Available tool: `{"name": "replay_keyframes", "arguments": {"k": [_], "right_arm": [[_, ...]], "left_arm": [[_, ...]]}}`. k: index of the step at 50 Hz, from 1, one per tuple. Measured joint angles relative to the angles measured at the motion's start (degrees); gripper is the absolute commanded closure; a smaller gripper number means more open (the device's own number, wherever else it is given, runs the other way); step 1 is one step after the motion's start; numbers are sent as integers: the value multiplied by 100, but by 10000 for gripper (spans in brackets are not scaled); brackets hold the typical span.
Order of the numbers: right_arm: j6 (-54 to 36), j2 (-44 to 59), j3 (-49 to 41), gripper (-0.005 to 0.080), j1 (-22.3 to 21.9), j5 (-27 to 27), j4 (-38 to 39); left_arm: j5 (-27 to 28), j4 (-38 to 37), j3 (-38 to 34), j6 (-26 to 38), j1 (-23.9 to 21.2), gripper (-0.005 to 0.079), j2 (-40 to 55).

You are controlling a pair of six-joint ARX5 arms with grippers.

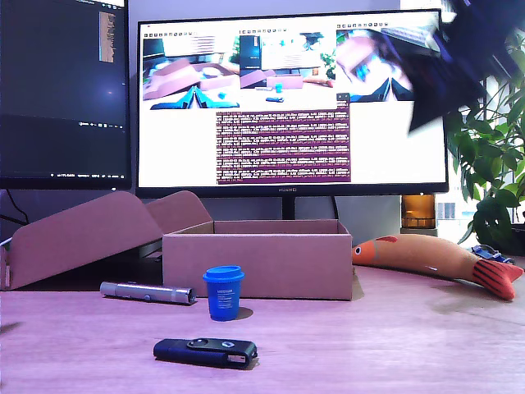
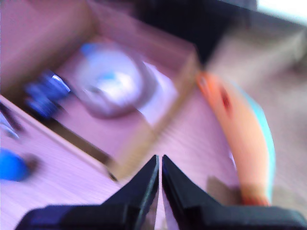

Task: Pick up the tape roll and place it inside the cardboard box

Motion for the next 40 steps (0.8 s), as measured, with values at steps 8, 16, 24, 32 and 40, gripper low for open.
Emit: {"name": "replay_keyframes", "arguments": {"k": [8,16,24,32,40], "right_arm": [[-138,-1152,-601,752,-730,-466,682],[50,-1740,-833,752,-1611,-765,905],[229,-1873,-1272,752,-2144,-787,898],[579,-2280,-1394,752,-2203,-726,1154],[623,-2804,-1773,752,-2120,-461,1812]], "left_arm": [[-2,-188,0,-66,466,761,0],[-46,-616,0,-70,535,761,0],[-46,-1088,-2,-68,535,761,0],[-48,-1456,-2,-70,535,761,-2],[-46,-1690,-4,-70,535,761,0]]}}
